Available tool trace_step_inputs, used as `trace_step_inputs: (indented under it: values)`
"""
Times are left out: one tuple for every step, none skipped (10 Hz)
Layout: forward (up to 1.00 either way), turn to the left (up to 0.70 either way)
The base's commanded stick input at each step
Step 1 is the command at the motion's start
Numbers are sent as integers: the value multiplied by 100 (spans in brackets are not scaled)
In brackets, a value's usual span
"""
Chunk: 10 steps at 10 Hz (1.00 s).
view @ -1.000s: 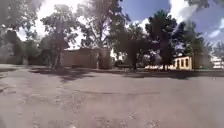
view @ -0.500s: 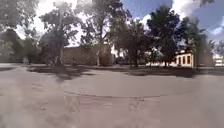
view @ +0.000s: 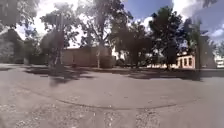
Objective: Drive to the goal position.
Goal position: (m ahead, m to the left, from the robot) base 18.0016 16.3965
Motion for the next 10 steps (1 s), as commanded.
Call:
trace_step_inputs:
  values:
    - [85, 0]
    - [85, 0]
    - [85, 0]
    - [85, 0]
    - [85, 0]
    - [85, 0]
    - [85, 0]
    - [85, 0]
    - [85, 0]
    - [85, 0]
